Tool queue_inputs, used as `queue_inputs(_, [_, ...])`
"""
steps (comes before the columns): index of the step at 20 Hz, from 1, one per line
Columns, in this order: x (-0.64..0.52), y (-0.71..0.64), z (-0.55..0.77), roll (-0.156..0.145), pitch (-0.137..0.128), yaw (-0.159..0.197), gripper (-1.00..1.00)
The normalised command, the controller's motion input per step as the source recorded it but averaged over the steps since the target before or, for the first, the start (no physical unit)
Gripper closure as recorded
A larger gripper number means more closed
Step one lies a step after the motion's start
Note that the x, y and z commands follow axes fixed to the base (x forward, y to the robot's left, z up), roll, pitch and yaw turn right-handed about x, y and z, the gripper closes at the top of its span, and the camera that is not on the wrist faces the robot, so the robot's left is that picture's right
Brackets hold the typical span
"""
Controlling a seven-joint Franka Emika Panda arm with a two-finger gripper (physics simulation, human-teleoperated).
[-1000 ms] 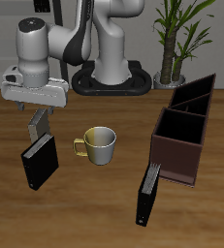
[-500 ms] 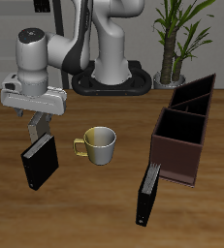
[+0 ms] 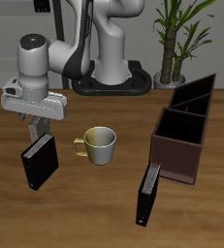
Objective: Place the yellow book into the left desk caddy's front compartment and place the white-yellow mug into the left desk caddy's right compartment
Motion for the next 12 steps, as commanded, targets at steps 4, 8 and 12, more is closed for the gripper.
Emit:
queue_inputs(4, [0.09,0.01,-0.03,-0.001,0.003,-0.012,1.00])
queue_inputs(8, [0.06,0.05,0.09,0.018,-0.020,-0.008,1.00])
queue_inputs(12, [0.01,0.14,0.23,0.021,-0.020,0.013,1.00])
